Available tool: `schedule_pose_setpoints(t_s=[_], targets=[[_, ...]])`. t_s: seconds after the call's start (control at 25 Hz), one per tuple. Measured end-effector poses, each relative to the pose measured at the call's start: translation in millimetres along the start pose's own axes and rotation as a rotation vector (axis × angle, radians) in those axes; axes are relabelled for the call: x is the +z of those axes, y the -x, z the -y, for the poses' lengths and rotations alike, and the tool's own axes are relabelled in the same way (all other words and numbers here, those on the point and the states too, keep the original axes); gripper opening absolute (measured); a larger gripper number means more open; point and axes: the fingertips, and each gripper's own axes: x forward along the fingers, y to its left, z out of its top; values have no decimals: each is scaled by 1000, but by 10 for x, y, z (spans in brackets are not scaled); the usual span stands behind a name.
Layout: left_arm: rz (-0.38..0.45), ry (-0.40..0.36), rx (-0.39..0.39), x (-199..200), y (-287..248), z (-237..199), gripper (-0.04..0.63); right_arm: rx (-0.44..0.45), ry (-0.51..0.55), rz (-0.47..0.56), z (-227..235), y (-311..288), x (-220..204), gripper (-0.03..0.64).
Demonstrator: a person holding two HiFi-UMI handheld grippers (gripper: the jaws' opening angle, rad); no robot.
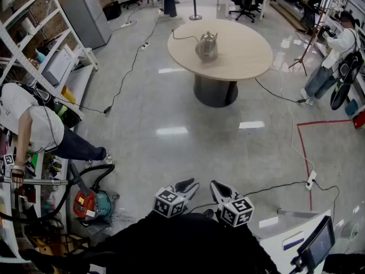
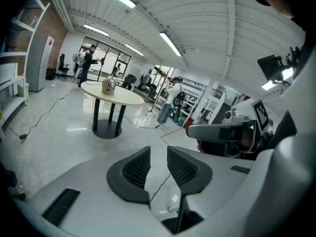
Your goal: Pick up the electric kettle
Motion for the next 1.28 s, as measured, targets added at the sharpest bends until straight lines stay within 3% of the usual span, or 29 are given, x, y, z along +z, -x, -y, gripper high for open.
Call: schedule_pose_setpoints(t_s=[0.2, 0.68, 1.28], targets=[[-12, -10, -15, -39, 288, -238, 118, 3, 6, 4, -347, -278, 4, 15], [-38, -6, -57, -127, 446, -458, 118, -44, -32, 10, -534, -441, -42, 14], [-63, -9, -69, -219, 406, -217, 118, -57, -76, 43, -430, -177, -124, 15]])
